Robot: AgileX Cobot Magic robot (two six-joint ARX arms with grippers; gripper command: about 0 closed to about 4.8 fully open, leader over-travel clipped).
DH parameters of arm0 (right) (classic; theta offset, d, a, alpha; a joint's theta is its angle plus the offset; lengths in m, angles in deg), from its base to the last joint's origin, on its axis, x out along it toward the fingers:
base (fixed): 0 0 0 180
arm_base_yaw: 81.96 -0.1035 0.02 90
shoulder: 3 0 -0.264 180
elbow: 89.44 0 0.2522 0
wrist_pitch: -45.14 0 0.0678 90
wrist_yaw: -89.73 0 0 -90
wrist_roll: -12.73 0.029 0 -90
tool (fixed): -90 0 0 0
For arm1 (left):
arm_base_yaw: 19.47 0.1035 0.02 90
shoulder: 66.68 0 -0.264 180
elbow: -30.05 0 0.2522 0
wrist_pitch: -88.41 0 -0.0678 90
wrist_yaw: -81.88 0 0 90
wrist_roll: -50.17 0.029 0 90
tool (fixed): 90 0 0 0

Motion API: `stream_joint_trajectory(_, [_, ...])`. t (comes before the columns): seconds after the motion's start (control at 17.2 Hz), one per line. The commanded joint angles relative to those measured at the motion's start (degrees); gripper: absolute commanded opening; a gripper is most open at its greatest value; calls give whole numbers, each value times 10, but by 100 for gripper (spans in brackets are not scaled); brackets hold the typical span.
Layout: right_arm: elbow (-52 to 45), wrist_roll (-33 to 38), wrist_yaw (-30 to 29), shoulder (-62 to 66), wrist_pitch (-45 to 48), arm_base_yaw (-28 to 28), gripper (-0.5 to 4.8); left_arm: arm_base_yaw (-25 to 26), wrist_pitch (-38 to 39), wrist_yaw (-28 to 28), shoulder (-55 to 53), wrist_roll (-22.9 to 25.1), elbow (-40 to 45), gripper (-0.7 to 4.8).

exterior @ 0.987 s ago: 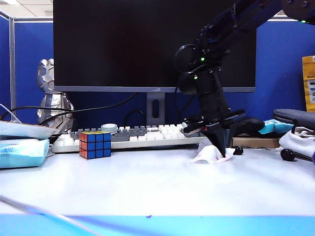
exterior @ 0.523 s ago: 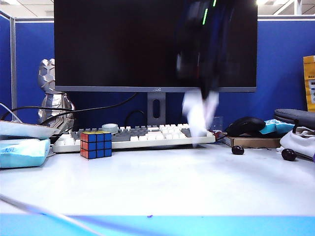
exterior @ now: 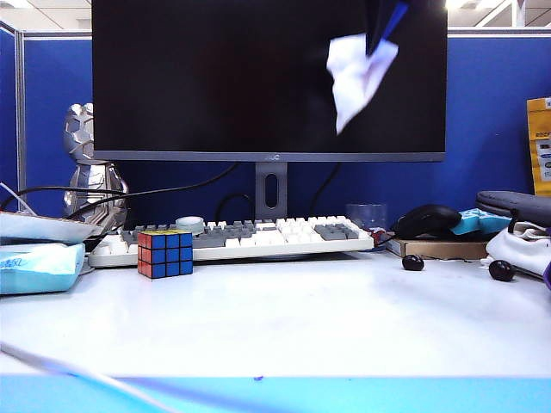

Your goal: Use the wet wipes on the table to wipe the cherry juice off the table, then put the wipes back on the table.

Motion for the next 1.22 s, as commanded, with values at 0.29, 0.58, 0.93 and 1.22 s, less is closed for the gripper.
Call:
stream_joint_trajectory(0.29, [-301, 15, -17, -87, 160, 8, -6, 1, 6, 3, 2, -2, 0, -2])
stream_joint_trajectory(0.58, [-493, 16, -34, -87, 289, 8, -6, 1, 6, 3, 2, -2, 0, -2])
stream_joint_trajectory(0.93, [-509, 17, -23, 0, 322, 11, -6, 1, 6, 3, 2, -2, 0, -2])
stream_joint_trajectory(1.22, [-509, 36, 125, 45, 311, 36, -6, 1, 6, 2, 2, -2, 0, -2])
